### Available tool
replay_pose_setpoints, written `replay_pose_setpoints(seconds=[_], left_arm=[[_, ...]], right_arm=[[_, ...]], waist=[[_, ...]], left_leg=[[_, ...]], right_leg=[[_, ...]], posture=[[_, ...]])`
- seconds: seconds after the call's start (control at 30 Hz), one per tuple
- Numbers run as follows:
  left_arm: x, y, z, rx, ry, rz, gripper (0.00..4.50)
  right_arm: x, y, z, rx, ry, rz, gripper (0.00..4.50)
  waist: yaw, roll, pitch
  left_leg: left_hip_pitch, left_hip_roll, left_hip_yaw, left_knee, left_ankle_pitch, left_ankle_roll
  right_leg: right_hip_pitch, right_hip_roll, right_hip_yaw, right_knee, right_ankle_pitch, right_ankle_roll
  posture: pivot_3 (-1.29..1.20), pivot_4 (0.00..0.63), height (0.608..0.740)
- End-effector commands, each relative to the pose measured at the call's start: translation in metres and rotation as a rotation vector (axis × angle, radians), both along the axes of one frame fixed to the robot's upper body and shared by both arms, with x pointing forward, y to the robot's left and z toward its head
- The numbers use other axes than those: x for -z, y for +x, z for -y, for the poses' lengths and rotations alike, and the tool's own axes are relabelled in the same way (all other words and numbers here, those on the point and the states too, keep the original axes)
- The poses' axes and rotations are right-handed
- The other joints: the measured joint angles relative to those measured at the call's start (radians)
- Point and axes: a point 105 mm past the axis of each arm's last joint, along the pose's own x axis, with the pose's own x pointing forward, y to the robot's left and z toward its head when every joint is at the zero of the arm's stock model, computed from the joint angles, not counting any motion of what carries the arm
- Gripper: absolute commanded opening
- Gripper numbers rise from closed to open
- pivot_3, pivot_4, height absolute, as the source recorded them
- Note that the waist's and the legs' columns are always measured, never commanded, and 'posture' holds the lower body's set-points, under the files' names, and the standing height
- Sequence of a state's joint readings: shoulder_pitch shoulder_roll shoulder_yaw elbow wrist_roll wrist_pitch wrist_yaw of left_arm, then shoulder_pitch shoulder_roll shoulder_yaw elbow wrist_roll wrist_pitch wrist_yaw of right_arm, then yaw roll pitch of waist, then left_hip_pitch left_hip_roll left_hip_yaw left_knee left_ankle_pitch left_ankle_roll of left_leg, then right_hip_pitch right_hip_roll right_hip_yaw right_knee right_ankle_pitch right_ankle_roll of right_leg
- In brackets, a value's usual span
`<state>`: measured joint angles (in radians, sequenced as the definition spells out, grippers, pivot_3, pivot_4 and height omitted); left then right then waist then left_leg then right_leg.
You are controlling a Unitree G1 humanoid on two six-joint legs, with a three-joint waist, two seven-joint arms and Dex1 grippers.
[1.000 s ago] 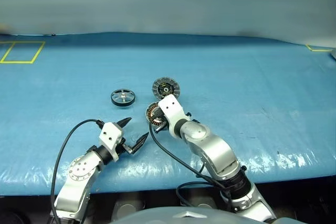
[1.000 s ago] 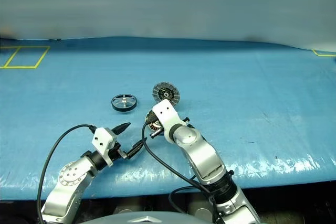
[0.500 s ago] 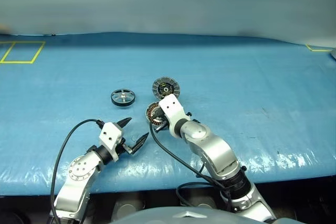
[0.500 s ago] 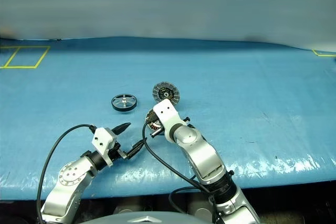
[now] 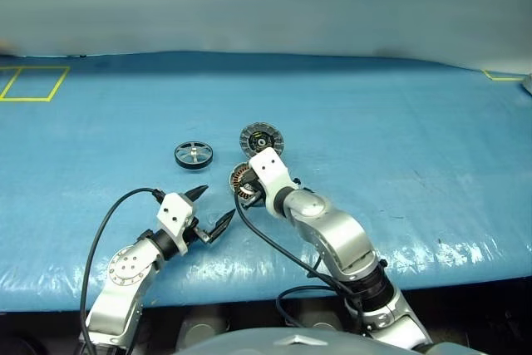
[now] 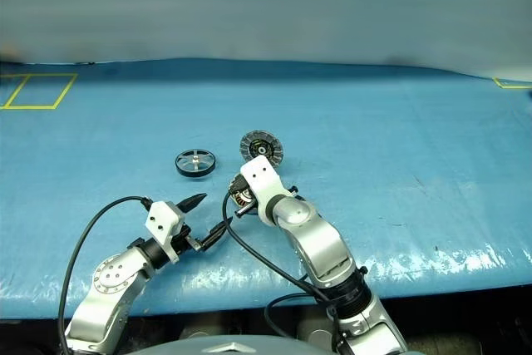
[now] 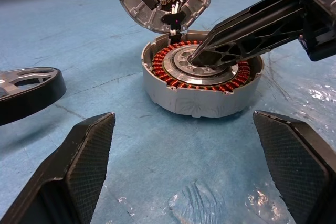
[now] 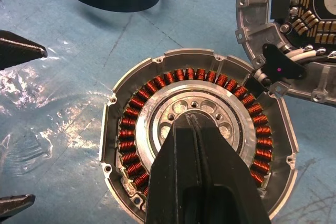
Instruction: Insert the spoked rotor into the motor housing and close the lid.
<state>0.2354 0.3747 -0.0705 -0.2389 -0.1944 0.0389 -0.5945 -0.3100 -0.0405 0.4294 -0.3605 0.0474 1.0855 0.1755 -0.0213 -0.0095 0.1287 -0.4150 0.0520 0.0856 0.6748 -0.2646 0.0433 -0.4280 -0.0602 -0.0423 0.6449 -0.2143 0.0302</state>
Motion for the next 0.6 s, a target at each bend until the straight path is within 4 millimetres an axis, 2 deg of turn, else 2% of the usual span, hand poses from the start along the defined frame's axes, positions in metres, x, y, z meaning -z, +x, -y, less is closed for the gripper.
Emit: replay_pose_setpoints(seconds=[0.03, 0.13, 0.27, 0.4, 0.6], left_arm=[[-0.010, 0.000, 0.002, -0.007, -0.018, 0.039, 4.50], [-0.018, 0.004, -0.002, -0.064, -0.057, 0.068, 4.50], [-0.036, 0.022, -0.020, -0.212, -0.107, 0.087, 4.50], [-0.059, 0.037, -0.033, -0.275, -0.163, 0.088, 4.50], [-0.089, 0.066, -0.052, -0.314, -0.211, 0.138, 4.50]], right_arm=[[-0.026, -0.002, -0.003, -0.030, 0.087, 0.083, 0.04], [-0.043, -0.009, -0.002, -0.076, 0.171, 0.130, 0.04], [-0.050, -0.018, 0.010, -0.113, 0.205, 0.158, 0.04], [-0.048, -0.024, 0.025, -0.125, 0.225, 0.172, 0.04], [-0.034, -0.032, 0.047, -0.119, 0.221, 0.188, 0.04]], waist=[[0.000, 0.000, 0.000], [0.001, 0.000, 0.000], [0.005, 0.000, 0.000], [0.008, -0.001, 0.000], [0.009, -0.001, 0.001]], left_leg=[[0.000, 0.000, 0.000, 0.000, 0.000, 0.000], [0.000, 0.000, 0.000, 0.000, 0.000, 0.000], [0.000, 0.000, -0.001, 0.000, 0.000, 0.000], [0.000, 0.000, -0.001, 0.001, 0.000, 0.000], [0.000, -0.001, -0.001, 0.001, 0.000, 0.000]], right_leg=[[0.000, 0.000, 0.000, 0.000, 0.000, 0.000], [0.000, 0.000, 0.000, 0.000, 0.000, 0.000], [0.000, 0.000, 0.000, 0.000, 0.000, 0.000], [0.001, 0.000, 0.000, 0.000, 0.000, 0.001], [0.002, 0.001, 0.000, 0.000, 0.000, 0.002]], posture=[[0.00, 0.150, 0.740], [0.00, 0.150, 0.740], [0.00, 0.150, 0.740], [0.00, 0.150, 0.740], [0.00, 0.150, 0.740]])
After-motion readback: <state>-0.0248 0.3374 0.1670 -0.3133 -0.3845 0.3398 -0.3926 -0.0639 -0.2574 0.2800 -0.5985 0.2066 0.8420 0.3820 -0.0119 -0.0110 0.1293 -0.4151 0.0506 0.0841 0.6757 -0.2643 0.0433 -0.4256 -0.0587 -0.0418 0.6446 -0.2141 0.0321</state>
